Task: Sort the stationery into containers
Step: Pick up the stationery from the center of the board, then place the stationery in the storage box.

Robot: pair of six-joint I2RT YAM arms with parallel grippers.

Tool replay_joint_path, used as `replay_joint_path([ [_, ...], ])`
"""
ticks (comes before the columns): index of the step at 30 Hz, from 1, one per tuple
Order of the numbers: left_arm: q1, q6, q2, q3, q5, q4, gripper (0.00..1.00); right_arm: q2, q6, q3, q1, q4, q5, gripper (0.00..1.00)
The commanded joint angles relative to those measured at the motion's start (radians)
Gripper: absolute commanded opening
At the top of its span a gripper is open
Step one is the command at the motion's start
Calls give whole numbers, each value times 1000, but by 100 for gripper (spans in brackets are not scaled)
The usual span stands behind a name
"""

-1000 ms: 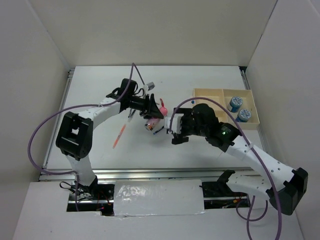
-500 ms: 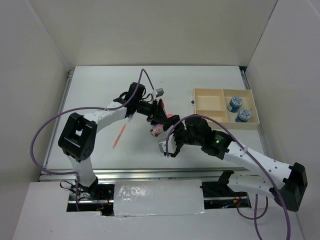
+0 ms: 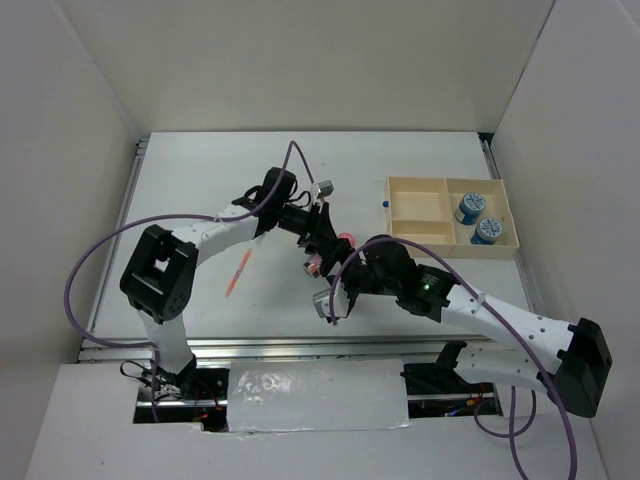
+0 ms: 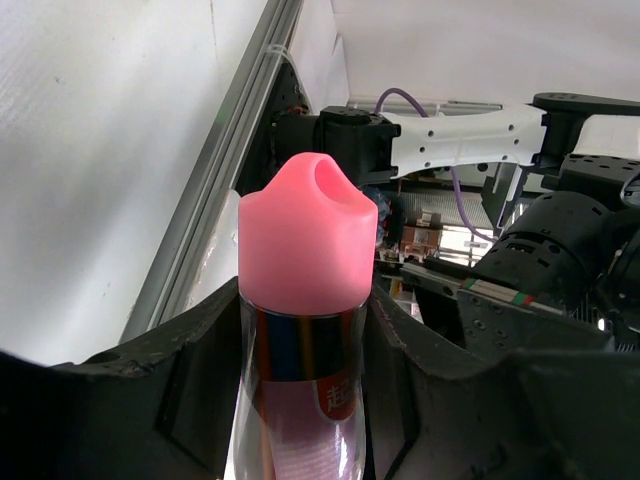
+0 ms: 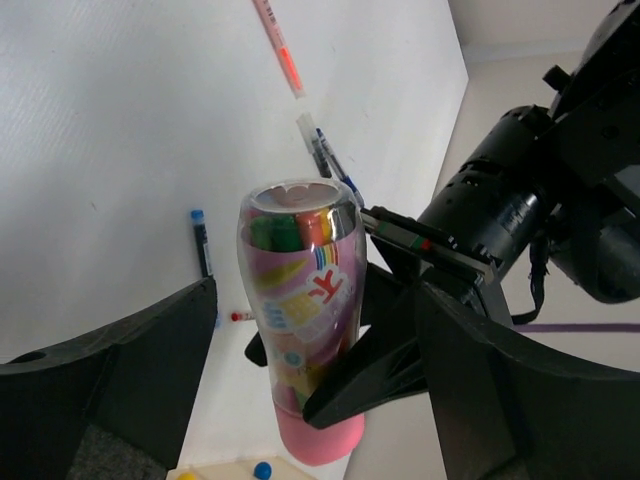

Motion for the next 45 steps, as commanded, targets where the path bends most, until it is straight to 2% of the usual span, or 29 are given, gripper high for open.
replay_joint_path([
  [1, -7, -8, 13, 46, 38, 16, 11, 30, -44, -5, 2, 72, -5, 83],
  [6, -10, -42, 16, 38, 50, 48, 11, 65, -67, -16, 2, 104, 9, 72],
  [11, -10, -38, 6, 35, 53, 48, 13, 102, -72, -7, 3, 109, 46, 55],
  [13, -7, -37, 2, 26, 55, 51, 26, 106, -68, 3, 5, 95, 54, 45],
  [14, -6, -36, -4, 25, 55, 53, 37, 102, -60, 4, 6, 89, 57, 42],
  [15, -4, -30, -6, 26, 52, 44, 59, 94, -55, 6, 9, 86, 61, 34],
  [17, 7, 16, -6, 40, 32, 10, 78, 87, -28, 15, 21, 74, 81, 25],
  [18, 11, 33, -4, 49, 21, -31, 97, 76, -17, 21, 28, 52, 95, 18],
  [23, 91, 50, -14, 64, -12, -47, 99, 16, 50, 39, 32, -5, 123, 5],
  [28, 232, 81, -24, 112, -51, -91, 99, -9, 162, 100, -9, -99, 155, 2],
  [32, 349, 139, -23, 159, -83, -168, 99, 24, 268, 197, -112, -207, 164, 0],
  [33, 375, 168, -20, 185, -106, -206, 99, 39, 285, 225, -176, -236, 161, 0],
  [35, 387, 269, -24, 212, -134, -310, 99, 86, 316, 311, -256, -320, 124, 0],
  [36, 390, 315, -30, 209, -147, -326, 99, 105, 318, 337, -343, -345, 107, 0],
  [39, 390, 347, -73, 154, -163, -322, 99, 158, 273, 395, -487, -400, 52, 0],
  [45, 382, 418, -78, 130, -157, -360, 99, 244, 209, 409, -626, -482, 2, 0],
])
